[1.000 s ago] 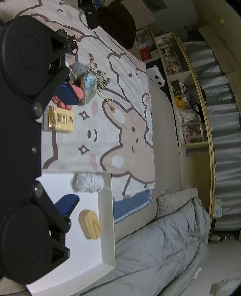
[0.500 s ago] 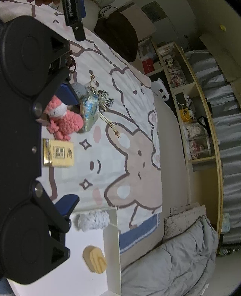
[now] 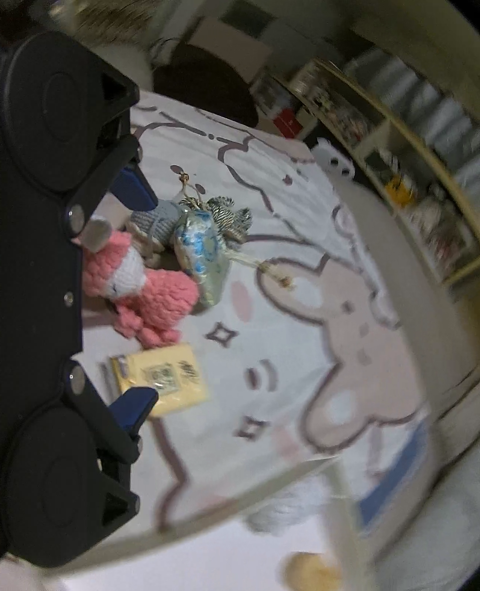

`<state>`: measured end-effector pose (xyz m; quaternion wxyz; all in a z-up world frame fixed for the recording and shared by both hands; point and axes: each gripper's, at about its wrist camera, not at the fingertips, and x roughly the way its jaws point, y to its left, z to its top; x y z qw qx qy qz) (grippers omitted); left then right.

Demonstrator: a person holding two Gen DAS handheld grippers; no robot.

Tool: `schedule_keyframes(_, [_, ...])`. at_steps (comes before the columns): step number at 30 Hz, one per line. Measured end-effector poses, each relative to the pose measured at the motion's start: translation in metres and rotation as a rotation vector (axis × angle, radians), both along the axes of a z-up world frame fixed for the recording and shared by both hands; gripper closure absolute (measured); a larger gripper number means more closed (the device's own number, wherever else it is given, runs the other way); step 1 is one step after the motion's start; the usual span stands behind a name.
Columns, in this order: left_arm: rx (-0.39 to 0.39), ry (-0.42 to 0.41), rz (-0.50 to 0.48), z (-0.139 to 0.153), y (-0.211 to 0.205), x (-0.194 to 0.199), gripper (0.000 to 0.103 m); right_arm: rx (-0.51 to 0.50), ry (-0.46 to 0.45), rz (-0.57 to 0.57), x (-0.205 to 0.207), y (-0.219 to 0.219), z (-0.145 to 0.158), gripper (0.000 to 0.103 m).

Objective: Organize objects
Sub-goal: 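Grasp the dark crochet flower with left tool while right tool grasps pink doll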

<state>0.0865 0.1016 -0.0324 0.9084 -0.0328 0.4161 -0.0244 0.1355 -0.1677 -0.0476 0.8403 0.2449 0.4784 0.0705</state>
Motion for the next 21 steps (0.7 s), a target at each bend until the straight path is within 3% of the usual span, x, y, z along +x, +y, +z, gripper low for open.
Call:
schedule_keyframes(1, [0.003, 0.001, -0.024, -0.001, -0.002, 0.000, 0.013, 0.011, 0.021, -0.018, 0.002, 0.001, -0.003, 0.031])
schedule_keyframes(3, [0.008, 0.006, -0.072, -0.004, -0.004, 0.001, 0.013, 0.037, 0.055, -0.026, 0.006, 0.005, -0.009, 0.041])
schedule_keyframes(9, [0.049, 0.040, -0.156, -0.014, -0.010, 0.004, 0.019, 0.108, 0.151, -0.060, 0.018, 0.018, -0.026, 0.057])
schedule_keyframes(21, [0.136, 0.130, -0.190, -0.039, -0.017, 0.011, 0.026, 0.232, 0.265, -0.115, 0.034, 0.031, -0.051, 0.061])
